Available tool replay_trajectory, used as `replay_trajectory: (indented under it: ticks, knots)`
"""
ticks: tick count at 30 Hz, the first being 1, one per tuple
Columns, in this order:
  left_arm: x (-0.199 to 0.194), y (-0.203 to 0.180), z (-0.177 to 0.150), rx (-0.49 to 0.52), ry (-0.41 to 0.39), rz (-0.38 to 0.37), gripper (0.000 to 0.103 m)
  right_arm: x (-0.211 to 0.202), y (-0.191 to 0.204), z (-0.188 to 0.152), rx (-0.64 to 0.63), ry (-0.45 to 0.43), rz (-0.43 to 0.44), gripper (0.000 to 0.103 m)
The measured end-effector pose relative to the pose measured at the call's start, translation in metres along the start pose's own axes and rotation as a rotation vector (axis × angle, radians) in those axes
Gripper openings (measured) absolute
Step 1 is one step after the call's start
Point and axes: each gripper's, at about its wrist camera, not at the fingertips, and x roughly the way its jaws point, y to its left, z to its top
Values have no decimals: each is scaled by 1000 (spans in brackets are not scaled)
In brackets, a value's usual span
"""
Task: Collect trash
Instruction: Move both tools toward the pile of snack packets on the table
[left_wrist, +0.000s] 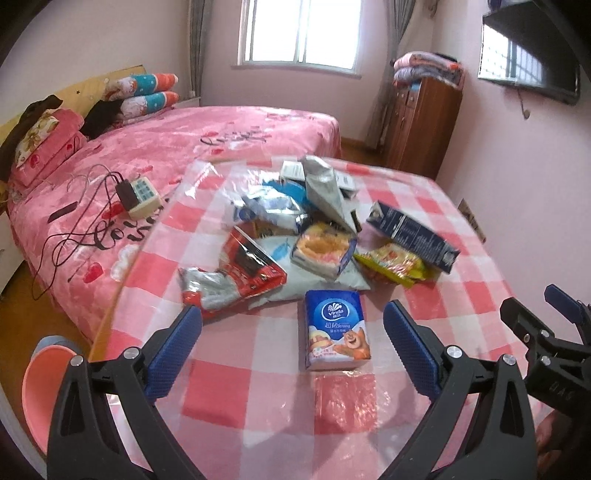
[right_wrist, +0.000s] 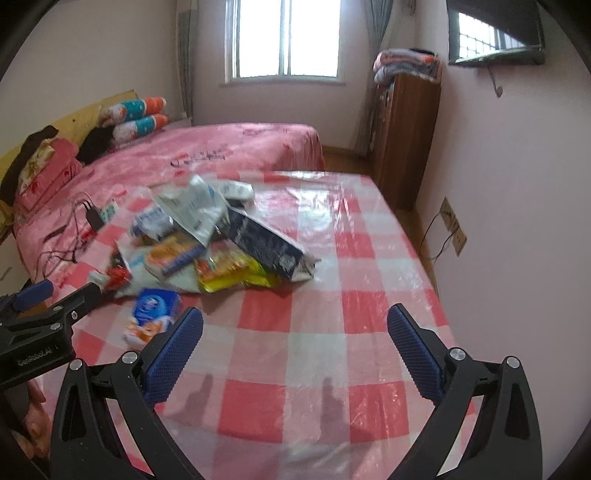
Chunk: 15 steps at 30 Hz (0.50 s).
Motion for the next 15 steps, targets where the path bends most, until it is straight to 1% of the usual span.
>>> replay_trajectory:
  ticks: [6, 10, 12, 15]
  knots:
    - [-39, 16, 0, -18, -62, -27, 99, -39, 10, 5, -12, -60, 5, 98]
    - [-61, 22, -1, -17, -105, -31, 99, -62, 15, 6, -13, -108, 12, 98]
    - [-70, 25, -1, -13, -126, -33, 99, -74, 19, 5, -18, -141, 12, 98]
    - [-81, 27, -2, -12, -148, -38, 99, -86, 21, 4, -18, -158, 12, 98]
